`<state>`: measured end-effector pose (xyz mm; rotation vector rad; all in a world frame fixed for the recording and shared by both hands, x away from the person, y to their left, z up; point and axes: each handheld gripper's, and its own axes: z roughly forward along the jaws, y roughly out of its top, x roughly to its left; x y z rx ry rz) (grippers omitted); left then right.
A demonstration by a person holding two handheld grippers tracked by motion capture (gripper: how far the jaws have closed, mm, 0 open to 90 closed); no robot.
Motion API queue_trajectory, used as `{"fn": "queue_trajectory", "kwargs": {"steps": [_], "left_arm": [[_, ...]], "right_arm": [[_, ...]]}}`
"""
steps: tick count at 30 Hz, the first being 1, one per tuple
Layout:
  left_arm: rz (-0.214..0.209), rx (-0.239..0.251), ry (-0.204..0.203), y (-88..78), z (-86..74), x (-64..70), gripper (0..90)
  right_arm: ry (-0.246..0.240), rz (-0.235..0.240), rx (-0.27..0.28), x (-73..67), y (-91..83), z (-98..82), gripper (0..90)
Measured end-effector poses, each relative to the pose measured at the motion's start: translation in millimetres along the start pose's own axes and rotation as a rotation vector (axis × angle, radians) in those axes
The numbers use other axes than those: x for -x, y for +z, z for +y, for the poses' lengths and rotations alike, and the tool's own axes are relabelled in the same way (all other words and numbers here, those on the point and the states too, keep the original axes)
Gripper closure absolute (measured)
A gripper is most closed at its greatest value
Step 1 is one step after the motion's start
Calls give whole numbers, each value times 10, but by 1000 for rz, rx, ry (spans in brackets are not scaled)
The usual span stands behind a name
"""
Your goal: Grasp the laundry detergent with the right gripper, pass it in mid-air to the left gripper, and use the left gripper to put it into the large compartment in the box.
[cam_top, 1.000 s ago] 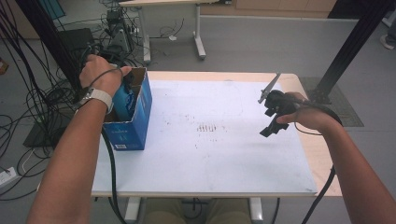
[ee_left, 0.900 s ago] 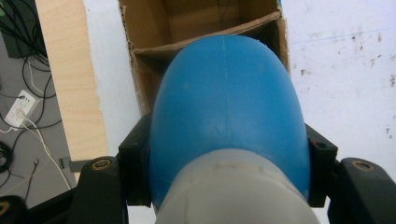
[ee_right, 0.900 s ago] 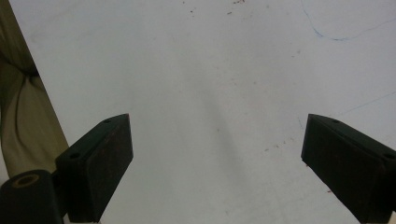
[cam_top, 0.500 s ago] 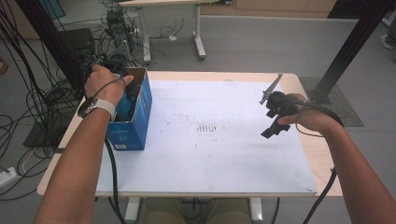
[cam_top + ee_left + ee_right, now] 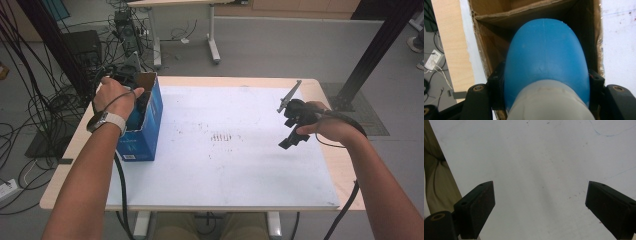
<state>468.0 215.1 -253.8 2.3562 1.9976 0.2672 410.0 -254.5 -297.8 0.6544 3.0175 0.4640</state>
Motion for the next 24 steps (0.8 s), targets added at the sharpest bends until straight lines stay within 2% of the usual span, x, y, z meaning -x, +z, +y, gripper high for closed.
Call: {"fn": "queue_trajectory", "kwargs": {"steps": [17,24], "left_arm": [[-17,-14,-10,224,-63,-51,377],[-23,-11,-10,234,-67,-65,376]], "right_arm": [[-1,2,-3,-4,16,20,89],[-1,2,-7,-13,31,24,89]]}}
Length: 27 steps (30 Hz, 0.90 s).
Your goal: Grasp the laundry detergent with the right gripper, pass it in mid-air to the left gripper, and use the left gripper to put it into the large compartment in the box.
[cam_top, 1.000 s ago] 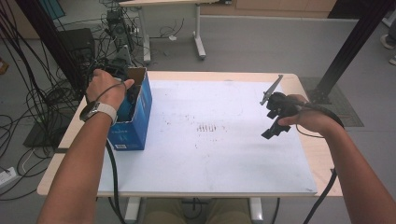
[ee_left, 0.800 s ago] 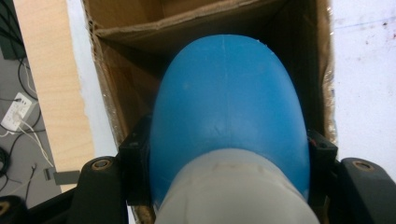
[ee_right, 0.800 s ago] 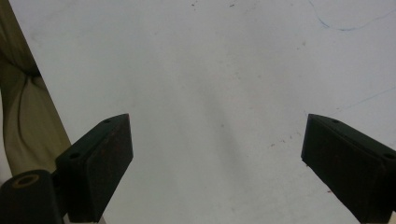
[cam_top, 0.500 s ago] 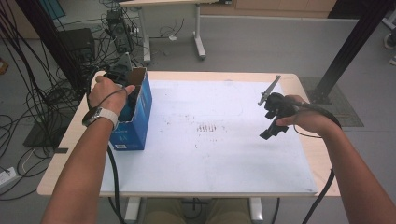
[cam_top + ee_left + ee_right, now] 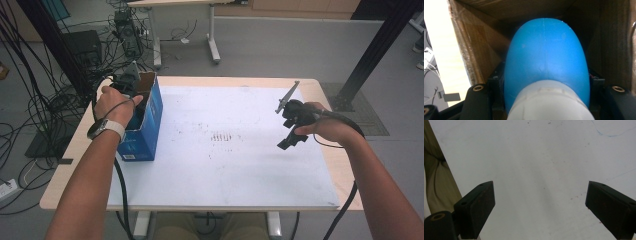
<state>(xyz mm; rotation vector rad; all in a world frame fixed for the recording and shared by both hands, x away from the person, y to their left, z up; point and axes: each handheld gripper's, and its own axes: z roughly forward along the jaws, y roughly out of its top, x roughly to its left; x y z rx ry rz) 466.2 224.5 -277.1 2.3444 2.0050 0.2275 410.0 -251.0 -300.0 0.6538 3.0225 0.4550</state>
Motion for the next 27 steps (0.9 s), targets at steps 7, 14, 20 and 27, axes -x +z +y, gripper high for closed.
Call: {"fn": "queue_trajectory", "kwargs": {"steps": [7,14,20,27], "left_arm": [[0,-3,1,4,4,-1,375],[-1,-1,0,8,0,-5,375],[-5,-1,2,10,-4,-16,375],[-7,-3,3,13,-6,-19,375]], "right_arm": [[5,-2,2,-9,-10,-10,89],[3,-7,4,-18,-28,-1,89],[6,-4,5,-19,8,-6,89],[6,-3,5,-18,15,-9,89]]}}
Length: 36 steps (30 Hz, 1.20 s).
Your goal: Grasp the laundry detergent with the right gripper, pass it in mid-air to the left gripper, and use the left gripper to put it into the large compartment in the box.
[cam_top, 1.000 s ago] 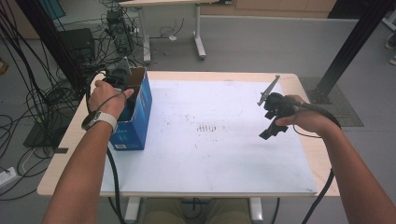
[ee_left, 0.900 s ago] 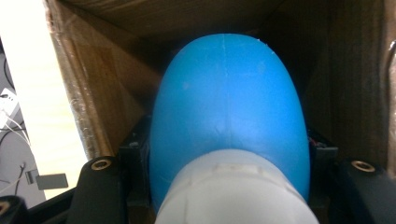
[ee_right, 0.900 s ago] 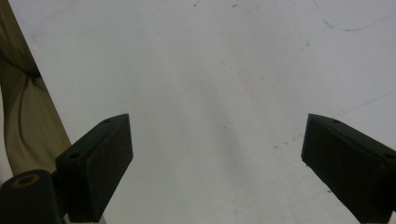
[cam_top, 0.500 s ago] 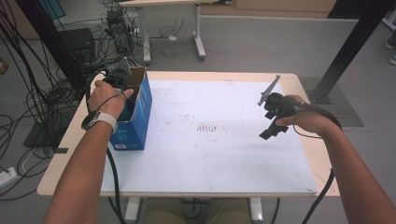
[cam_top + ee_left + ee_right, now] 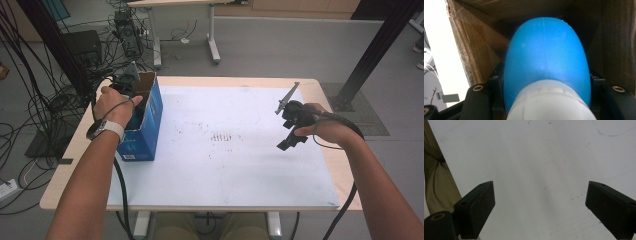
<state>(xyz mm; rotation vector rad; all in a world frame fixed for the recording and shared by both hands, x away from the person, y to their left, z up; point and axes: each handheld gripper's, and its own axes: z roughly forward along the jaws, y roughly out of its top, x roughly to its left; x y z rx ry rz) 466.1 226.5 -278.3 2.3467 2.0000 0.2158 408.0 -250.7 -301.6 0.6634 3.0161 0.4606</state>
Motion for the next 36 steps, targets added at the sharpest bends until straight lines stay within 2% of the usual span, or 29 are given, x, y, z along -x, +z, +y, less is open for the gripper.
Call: {"fn": "queue_trajectory", "kwargs": {"steps": [36], "left_arm": [[-8,2,-1,14,-16,-16,376]], "right_arm": [[-10,-4,-7,-22,-8,24,89]]}}
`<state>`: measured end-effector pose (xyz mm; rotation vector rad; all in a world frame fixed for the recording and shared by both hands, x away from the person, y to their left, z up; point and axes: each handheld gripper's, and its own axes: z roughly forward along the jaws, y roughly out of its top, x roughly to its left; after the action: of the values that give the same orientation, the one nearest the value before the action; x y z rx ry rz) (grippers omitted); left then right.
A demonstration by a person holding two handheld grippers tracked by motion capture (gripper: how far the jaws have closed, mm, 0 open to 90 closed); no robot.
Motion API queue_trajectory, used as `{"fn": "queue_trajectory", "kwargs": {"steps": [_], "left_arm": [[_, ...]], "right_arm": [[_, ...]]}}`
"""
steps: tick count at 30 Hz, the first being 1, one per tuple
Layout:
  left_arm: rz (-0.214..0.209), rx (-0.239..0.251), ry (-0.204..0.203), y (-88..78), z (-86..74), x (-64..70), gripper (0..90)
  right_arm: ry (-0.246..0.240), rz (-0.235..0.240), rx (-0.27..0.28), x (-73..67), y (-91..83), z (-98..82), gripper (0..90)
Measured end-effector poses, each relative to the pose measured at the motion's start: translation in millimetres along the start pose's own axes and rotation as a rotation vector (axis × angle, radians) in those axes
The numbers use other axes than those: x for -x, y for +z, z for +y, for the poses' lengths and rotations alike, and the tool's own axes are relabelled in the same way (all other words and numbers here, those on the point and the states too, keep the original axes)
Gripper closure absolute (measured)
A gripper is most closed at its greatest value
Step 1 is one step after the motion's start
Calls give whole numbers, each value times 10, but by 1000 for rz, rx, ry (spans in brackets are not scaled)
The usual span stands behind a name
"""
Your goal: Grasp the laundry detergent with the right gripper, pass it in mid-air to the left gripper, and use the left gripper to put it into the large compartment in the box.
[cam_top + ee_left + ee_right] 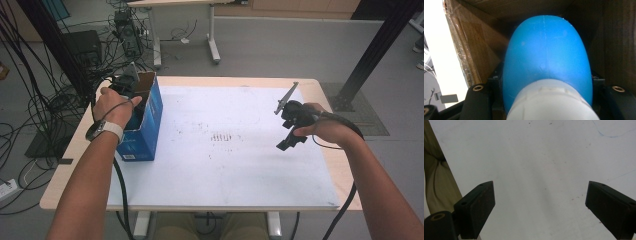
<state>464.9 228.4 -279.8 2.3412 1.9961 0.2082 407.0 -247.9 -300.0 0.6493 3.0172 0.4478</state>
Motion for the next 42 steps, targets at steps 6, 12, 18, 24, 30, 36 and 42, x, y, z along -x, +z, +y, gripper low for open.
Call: {"fn": "queue_trajectory", "kwargs": {"steps": [6,12,18,24,30,36,42], "left_arm": [[-1,2,0,0,-3,-2,376],[-1,1,1,0,-3,0,376],[-2,3,2,0,-5,0,376],[-3,4,3,1,-7,-3,375],[-4,6,2,1,-7,-2,376],[-3,6,4,0,-10,-1,376],[-2,5,5,0,-9,1,376]], "right_arm": [[1,1,-1,1,4,1,89],[2,1,0,0,7,4,89],[0,1,1,-5,0,10,89],[1,2,-3,-12,13,10,89],[0,3,-3,-15,19,18,89],[0,4,-2,-18,27,21,89],[1,2,-2,-18,17,6,89]]}}
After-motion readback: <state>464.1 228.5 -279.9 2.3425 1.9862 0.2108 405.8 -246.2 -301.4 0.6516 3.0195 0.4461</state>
